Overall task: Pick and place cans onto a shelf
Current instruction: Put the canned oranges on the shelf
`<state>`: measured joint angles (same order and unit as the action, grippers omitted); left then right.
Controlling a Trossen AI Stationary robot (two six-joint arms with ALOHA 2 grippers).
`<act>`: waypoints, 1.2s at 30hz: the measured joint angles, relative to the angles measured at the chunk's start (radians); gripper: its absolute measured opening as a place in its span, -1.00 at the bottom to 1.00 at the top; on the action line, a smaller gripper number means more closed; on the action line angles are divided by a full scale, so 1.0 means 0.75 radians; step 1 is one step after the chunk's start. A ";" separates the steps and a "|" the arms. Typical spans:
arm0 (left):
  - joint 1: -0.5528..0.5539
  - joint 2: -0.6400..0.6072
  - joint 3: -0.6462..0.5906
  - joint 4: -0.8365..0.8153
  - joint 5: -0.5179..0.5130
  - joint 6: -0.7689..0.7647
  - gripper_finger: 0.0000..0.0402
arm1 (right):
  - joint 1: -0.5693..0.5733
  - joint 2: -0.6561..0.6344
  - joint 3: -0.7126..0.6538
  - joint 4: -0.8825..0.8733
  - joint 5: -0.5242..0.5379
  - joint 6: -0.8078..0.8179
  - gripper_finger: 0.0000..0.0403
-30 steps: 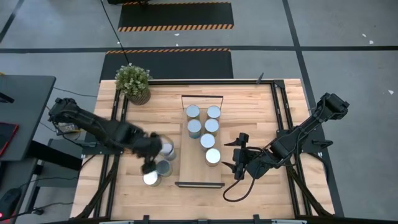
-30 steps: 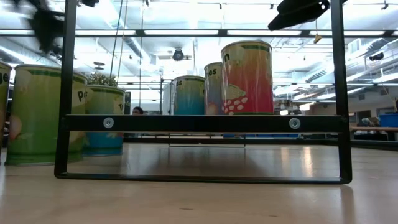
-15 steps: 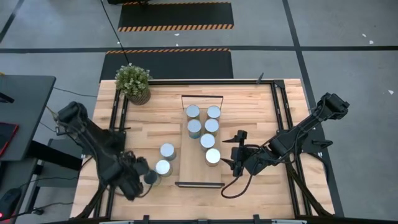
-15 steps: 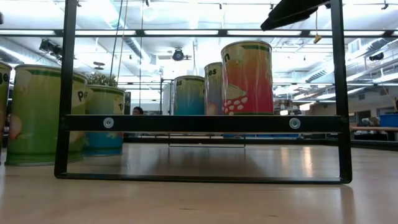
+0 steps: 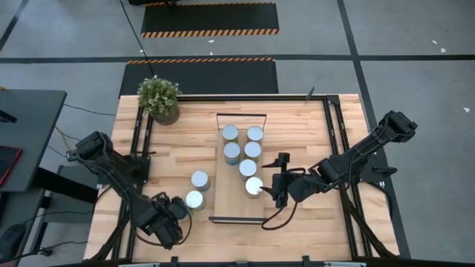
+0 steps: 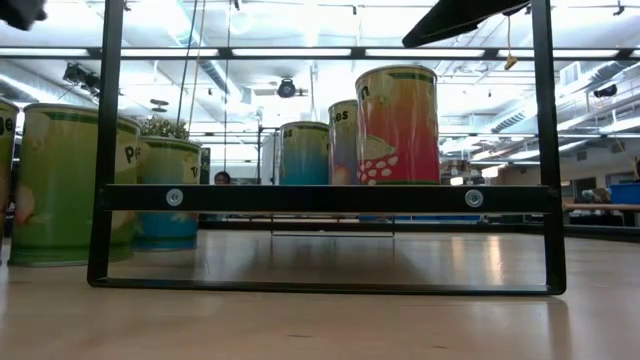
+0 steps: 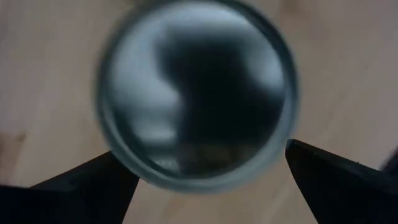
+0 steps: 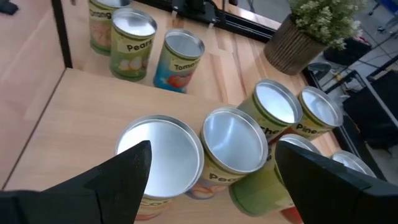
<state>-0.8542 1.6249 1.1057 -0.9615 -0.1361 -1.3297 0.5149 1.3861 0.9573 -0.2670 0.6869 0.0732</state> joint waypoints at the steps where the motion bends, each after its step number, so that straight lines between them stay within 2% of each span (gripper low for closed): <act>1: 0.005 0.000 0.000 -0.012 -0.022 -0.018 0.97 | -0.002 0.000 0.000 0.005 -0.010 -0.007 0.74; 8: 0.013 0.000 0.000 -0.023 -0.181 -0.053 0.97 | -0.003 0.000 0.000 0.007 -0.018 -0.038 0.74; 14: 0.025 0.000 0.000 -0.024 -0.239 -0.038 0.95 | -0.020 0.000 0.000 0.017 -0.033 -0.043 0.74; 21: 0.030 0.000 0.000 -0.025 -0.233 -0.021 0.71 | -0.027 0.000 0.000 0.027 -0.050 -0.043 0.74; 25: 0.030 -0.014 0.000 -0.025 -0.140 0.022 0.60 | -0.027 0.000 0.000 0.027 -0.053 -0.043 0.74; 29: 0.029 -0.056 0.000 -0.037 -0.063 0.074 0.61 | -0.027 0.000 0.000 0.028 -0.054 -0.034 0.74; 33: 0.029 -0.128 0.023 -0.141 -0.061 0.072 0.62 | -0.026 0.000 0.000 0.045 -0.066 -0.028 0.74; 36: 0.030 -0.184 0.064 -0.127 -0.046 0.114 0.61 | -0.024 0.000 0.000 0.053 -0.075 -0.028 0.74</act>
<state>-0.8318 1.4866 1.1537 -1.0569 -0.1703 -1.2442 0.4969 1.3861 0.9573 -0.2272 0.6304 0.0525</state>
